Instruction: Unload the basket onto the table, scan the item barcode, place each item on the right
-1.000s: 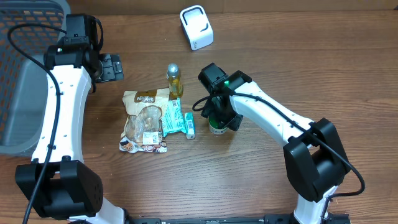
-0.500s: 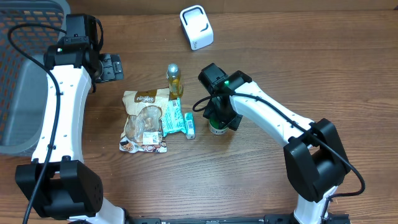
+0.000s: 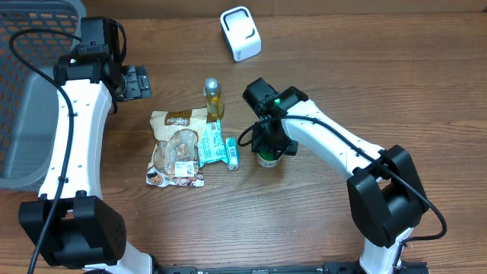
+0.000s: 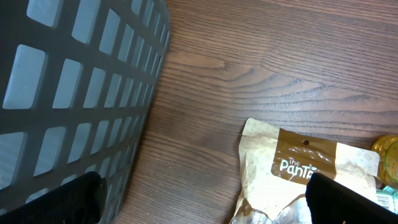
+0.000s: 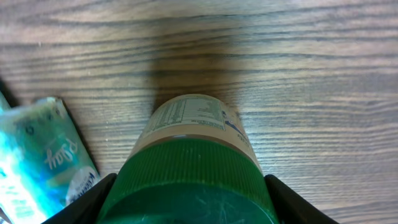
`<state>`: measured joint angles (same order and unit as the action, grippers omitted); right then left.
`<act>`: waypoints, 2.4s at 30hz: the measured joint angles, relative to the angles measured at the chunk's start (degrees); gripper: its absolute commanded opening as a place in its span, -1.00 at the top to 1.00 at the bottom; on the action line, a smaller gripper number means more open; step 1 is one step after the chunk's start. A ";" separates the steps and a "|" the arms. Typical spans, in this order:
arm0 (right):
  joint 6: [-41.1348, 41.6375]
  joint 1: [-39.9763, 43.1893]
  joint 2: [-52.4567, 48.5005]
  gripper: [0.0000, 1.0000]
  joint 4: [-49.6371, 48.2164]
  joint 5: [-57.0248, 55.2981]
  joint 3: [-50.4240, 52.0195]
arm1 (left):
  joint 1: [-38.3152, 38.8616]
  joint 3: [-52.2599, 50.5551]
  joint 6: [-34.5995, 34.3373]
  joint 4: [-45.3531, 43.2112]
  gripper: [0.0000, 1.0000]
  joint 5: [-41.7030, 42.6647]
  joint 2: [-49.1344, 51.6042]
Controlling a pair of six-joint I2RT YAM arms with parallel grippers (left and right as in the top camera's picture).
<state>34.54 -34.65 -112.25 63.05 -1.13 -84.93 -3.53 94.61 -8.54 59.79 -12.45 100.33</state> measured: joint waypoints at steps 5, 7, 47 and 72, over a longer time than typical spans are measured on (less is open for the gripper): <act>-2.80 0.00 0.00 -0.15 0.09 0.00 0.00 | 0.00 0.00 -0.02 0.00 -0.99 0.00 0.00; -3.30 0.00 0.00 -0.28 0.11 0.00 0.00 | 0.00 0.00 -0.02 0.00 -0.99 0.00 0.00; -2.64 2.34 1.75 -1.00 6.86 -0.15 -5.95 | 0.00 0.00 -0.02 0.00 -0.99 0.00 0.00; -1.92 3.17 1.75 -1.00 4.50 -0.17 -5.95 | 0.00 0.00 0.00 0.00 -0.99 0.00 0.00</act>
<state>32.62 -31.48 -110.50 67.55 -1.30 -90.87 -3.53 94.61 -8.54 59.79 -12.45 100.33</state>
